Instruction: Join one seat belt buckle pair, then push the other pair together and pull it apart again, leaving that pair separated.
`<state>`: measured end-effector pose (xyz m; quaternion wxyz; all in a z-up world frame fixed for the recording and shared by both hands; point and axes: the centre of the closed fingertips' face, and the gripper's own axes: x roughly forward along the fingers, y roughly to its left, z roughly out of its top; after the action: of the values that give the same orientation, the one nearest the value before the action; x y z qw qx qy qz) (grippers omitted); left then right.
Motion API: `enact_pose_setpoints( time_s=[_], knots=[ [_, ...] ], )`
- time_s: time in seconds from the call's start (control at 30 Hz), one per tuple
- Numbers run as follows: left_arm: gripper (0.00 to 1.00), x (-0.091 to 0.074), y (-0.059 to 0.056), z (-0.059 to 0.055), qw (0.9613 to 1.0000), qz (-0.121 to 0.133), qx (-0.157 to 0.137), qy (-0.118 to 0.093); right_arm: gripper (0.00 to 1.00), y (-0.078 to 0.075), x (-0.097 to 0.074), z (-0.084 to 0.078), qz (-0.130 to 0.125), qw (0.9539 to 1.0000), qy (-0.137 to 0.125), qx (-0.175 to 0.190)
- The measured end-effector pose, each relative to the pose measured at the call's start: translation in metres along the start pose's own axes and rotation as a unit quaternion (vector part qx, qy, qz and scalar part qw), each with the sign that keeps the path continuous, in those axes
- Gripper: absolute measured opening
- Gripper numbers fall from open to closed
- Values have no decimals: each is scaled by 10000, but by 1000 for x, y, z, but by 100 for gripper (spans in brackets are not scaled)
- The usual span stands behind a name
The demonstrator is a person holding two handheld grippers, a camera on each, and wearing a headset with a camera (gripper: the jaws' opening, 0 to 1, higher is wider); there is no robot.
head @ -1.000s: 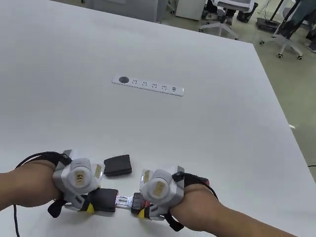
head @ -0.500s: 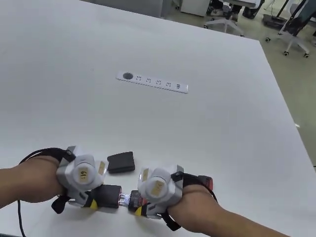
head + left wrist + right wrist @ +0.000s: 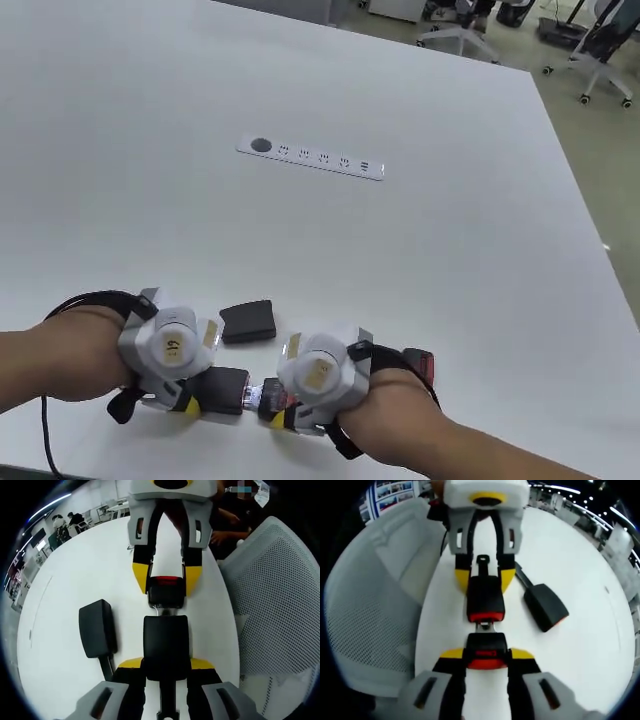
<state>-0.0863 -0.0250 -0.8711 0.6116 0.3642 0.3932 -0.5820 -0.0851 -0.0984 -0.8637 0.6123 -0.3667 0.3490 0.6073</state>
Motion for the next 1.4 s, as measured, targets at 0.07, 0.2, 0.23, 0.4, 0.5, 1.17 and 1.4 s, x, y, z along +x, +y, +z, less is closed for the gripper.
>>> enact_pose_setpoints(
  time_s=[0.07, 0.2, 0.23, 0.4, 0.5, 1.17, 1.4],
  knots=[
    [32, 0, 0, 0, 10000, 0, 22, 7, 29, 1, 3, 5, 11, 10000, -22, 18],
    [31, 1, 0, -1, 10000, 1, 28, -1, 29, 0, 7, 8, 0, 10000, -35, 37],
    [31, 1, 1, -1, 10000, 3, 28, -1, 28, 0, 7, 8, -2, 10000, -36, 41],
    [32, 1, 0, -2, 10000, -5, 33, 36, 29, -3, 6, 10, -108, 9999, -51, 63],
    [32, 1, 0, -2, 10000, 5, 23, 37, 29, -1, 5, 9, -118, 9999, -73, 52],
    [33, 0, 1, -2, 10000, -11, -18, -4, 31, 1, 5, 7, 52, 9998, -128, -131],
    [33, -1, 1, -1, 9999, 12, -66, 88, 33, 0, 6, 8, 43, 9998, -136, -102]
  ],
)
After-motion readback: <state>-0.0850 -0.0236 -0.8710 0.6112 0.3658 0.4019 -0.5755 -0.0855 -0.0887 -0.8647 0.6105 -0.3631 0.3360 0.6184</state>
